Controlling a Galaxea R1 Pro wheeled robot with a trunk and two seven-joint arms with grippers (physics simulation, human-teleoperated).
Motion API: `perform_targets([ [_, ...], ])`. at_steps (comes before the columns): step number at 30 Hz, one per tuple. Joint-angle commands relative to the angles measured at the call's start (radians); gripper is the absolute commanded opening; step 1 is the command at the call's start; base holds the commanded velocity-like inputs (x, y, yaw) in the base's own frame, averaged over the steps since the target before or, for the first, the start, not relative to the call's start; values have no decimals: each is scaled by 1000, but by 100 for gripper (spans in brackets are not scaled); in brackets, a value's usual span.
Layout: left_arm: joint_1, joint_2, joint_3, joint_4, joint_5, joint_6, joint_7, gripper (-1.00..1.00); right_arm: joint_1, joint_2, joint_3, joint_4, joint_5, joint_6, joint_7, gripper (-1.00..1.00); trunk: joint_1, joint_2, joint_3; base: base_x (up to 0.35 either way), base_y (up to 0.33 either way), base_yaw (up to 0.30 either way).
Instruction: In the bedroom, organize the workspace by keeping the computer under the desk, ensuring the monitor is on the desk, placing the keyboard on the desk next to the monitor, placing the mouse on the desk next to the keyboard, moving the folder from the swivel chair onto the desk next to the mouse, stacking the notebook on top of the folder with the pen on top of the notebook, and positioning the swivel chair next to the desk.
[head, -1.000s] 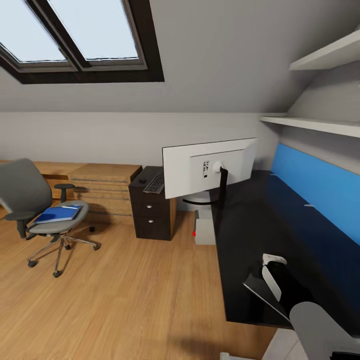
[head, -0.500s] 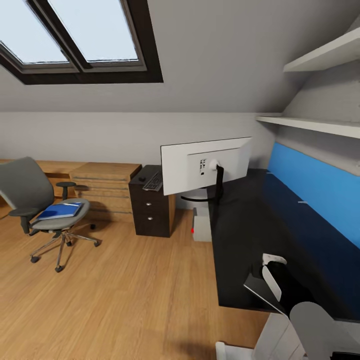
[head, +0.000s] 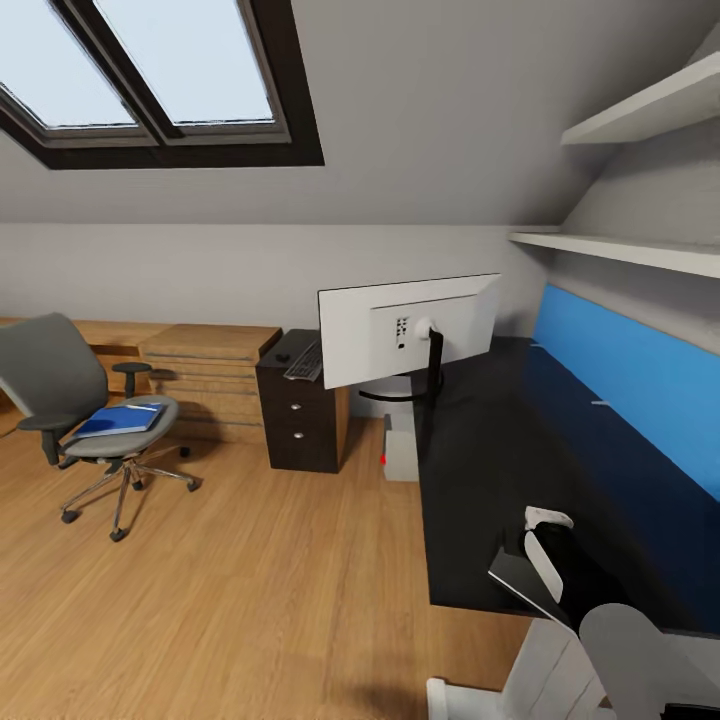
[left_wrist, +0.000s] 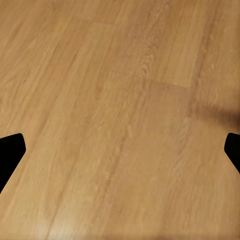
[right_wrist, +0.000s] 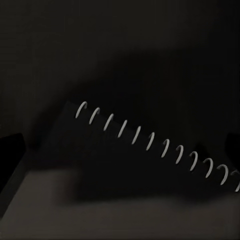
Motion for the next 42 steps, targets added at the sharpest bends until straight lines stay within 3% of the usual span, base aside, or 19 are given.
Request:
perform_targets([
  [1, -1, 0, -2, 0, 4, -3, 3, 100, 0, 0, 1, -2, -11, 3, -7, 100, 0, -1, -1, -3, -3, 0],
  [13, -1, 0, -2, 0, 4, -2, 2, 100, 0, 0, -1, -27, -11, -6, -8, 100, -38, 69, 30, 0, 0, 0],
  [18, -1, -1, -2, 1, 4, -2, 2, 100, 3, 0, -2, -143, -14, -4, -10, 100, -58, 104, 46, 0, 0, 0],
  [19, -1, -1, -2, 1, 4, -2, 2, 100, 23, 1, -3, -258, -16, 2, -11, 100, -61, 111, 49, 0, 0, 0],
  [26, -1, -1, -3, 1, 4, -2, 2, 100, 124, 3, -3, -454, -19, 6, -12, 100, -69, 125, 55, 0, 0, 0],
  [28, -1, -2, -3, 1, 4, -3, 0, 100, 197, 5, -3, -576, -21, 8, -12, 100, -69, 125, 55, 0, 0, 0],
  [33, -1, -2, -3, 1, 4, -3, 1, 100, 253, 7, -2, -656, -22, 9, -12, 100, -69, 125, 55, 0, 0, 0],
  [38, -1, 0, -2, 1, 4, -3, 0, 100, 269, 9, 0, -686, -26, 10, -13, 100, -69, 125, 55, 0, 0, 0],
  [42, -1, 0, -2, 1, 4, -3, 1, 100, 276, 49, -1, -714, -28, 10, -14, 100, -69, 125, 55, -126, 0, 0],
])
